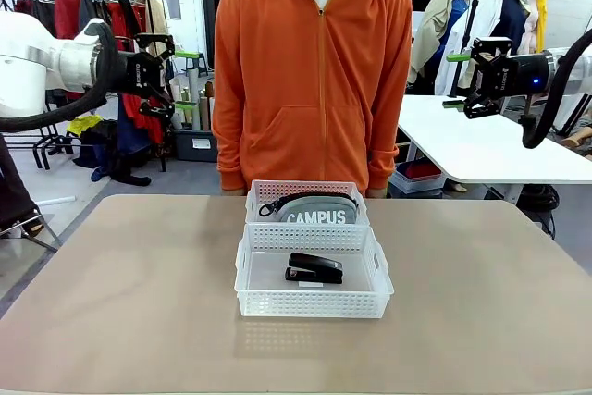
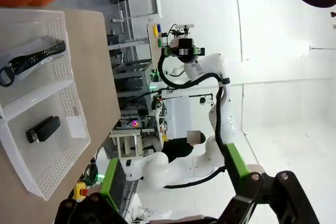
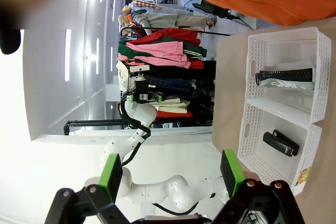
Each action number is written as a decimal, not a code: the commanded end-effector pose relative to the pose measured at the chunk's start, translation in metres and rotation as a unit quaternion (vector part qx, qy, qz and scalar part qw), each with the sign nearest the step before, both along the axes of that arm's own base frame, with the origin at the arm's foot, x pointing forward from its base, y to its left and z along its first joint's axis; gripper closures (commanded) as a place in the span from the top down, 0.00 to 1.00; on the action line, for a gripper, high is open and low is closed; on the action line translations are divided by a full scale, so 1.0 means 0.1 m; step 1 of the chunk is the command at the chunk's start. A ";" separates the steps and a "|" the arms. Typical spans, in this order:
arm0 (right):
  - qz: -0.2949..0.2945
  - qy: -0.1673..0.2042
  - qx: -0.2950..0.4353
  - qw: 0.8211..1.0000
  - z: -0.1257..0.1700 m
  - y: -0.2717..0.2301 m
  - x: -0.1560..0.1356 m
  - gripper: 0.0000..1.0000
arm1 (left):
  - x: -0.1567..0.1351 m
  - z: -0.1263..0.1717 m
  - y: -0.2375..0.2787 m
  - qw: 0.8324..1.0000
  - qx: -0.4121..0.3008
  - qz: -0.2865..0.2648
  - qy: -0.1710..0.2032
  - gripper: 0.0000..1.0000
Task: Distribute items into two baskets.
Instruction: Place the picked Stapler into the Organizing basket as instructed by the person.
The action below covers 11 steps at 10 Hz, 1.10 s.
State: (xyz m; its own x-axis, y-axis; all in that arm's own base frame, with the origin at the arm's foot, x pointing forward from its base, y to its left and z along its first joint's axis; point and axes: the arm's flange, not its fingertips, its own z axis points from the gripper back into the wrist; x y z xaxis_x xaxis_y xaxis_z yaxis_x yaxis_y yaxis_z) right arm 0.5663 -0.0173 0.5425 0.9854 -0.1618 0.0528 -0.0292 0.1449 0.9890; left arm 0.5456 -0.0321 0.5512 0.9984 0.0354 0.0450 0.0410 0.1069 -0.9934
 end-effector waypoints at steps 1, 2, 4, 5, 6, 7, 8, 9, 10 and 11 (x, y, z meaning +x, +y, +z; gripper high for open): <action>-0.001 -0.003 0.002 1.000 0.03 0.01 0.00 1.00 | -0.08 0.00 0.01 1.000 -0.015 0.010 -0.017 1.00; -0.001 -0.003 0.002 1.000 0.03 0.01 0.00 1.00 | -0.07 0.01 0.02 1.000 -0.013 0.012 -0.018 1.00; -0.001 -0.003 0.002 1.000 0.03 0.01 0.00 1.00 | -0.01 0.04 0.01 1.000 -0.002 0.002 -0.007 1.00; -0.001 -0.003 0.002 1.000 0.03 0.01 0.00 1.00 | -0.01 0.04 0.01 1.000 -0.002 0.002 -0.007 1.00; -0.001 -0.003 0.002 1.000 0.03 0.01 0.00 1.00 | -0.01 0.04 0.01 1.000 -0.002 0.002 -0.007 1.00; -0.001 -0.003 0.002 1.000 0.03 0.01 0.00 1.00 | -0.01 0.04 0.01 1.000 -0.002 0.002 -0.007 1.00; -0.001 -0.003 0.002 1.000 0.03 0.01 0.00 1.00 | -0.01 0.04 0.01 1.000 -0.002 0.002 -0.007 1.00; -0.001 -0.003 0.002 1.000 0.03 0.01 0.00 1.00 | -0.01 0.04 0.01 1.000 -0.002 0.002 -0.007 1.00; -0.001 -0.003 0.002 1.000 0.03 0.01 0.00 1.00 | -0.01 0.04 0.01 1.000 -0.002 0.002 -0.007 1.00; -0.001 -0.003 0.002 1.000 0.03 0.01 0.00 1.00 | -0.01 0.04 0.01 1.000 -0.002 0.002 -0.007 1.00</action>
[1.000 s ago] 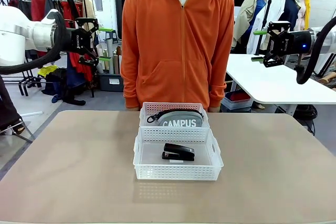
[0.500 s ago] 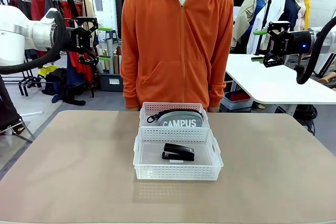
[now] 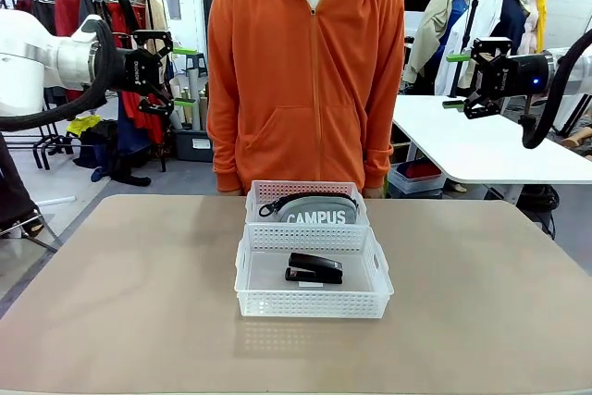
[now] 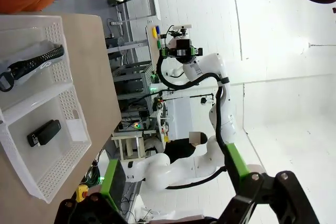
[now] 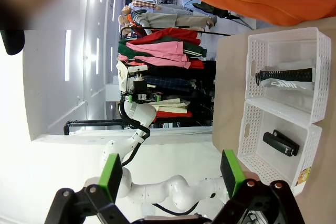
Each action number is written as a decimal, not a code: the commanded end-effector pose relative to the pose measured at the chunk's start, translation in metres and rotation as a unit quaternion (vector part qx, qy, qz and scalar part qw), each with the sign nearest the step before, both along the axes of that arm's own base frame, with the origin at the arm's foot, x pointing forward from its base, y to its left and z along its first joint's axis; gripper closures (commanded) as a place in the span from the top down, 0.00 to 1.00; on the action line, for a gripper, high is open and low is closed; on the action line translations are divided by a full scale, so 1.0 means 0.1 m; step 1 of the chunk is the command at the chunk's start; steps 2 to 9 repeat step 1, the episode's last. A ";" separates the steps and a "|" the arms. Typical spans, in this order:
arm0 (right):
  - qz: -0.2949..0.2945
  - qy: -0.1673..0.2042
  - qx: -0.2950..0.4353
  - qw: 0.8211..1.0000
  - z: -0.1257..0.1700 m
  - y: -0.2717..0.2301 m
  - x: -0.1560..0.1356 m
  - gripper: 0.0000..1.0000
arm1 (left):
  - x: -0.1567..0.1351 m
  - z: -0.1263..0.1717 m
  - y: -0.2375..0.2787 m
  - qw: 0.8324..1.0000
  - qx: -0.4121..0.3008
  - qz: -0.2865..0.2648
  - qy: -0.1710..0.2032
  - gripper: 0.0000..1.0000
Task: Distribute items into two baskets.
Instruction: Place the picked Stapler into the Organizing basket as instructed by the person.
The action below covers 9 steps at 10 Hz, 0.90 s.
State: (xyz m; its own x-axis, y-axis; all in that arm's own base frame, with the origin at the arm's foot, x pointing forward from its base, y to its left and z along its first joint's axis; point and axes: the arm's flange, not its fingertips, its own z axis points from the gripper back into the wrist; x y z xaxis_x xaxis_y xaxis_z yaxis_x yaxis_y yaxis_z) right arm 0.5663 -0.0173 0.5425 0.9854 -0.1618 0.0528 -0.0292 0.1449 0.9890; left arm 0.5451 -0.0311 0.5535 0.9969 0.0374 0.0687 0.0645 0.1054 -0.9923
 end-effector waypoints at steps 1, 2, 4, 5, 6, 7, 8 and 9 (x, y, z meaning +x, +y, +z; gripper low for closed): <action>-0.001 -0.003 0.002 1.000 0.03 0.01 0.00 1.00 | -0.01 0.02 0.00 1.000 -0.001 0.001 0.004 1.00; -0.001 -0.003 0.002 1.000 0.03 0.01 0.00 1.00 | -0.01 0.02 0.00 1.000 -0.001 0.001 0.004 1.00; -0.001 -0.003 0.002 1.000 0.03 0.01 0.00 1.00 | -0.01 0.02 0.00 1.000 -0.001 0.001 0.004 1.00; -0.001 -0.003 0.002 1.000 0.03 0.01 0.00 1.00 | -0.01 0.02 0.00 1.000 -0.001 0.001 0.004 1.00; -0.001 -0.003 0.002 1.000 0.03 0.01 0.00 1.00 | -0.01 0.02 0.00 1.000 -0.001 0.001 0.004 1.00; -0.001 -0.003 0.002 1.000 0.03 0.01 0.00 1.00 | -0.01 0.02 0.00 1.000 -0.001 0.001 0.004 1.00; -0.001 -0.003 0.002 1.000 0.03 0.01 0.00 1.00 | -0.01 0.02 0.00 1.000 -0.001 0.001 0.004 1.00; -0.001 -0.003 0.002 1.000 0.03 0.01 0.00 1.00 | -0.01 0.02 0.00 1.000 -0.001 0.001 0.004 1.00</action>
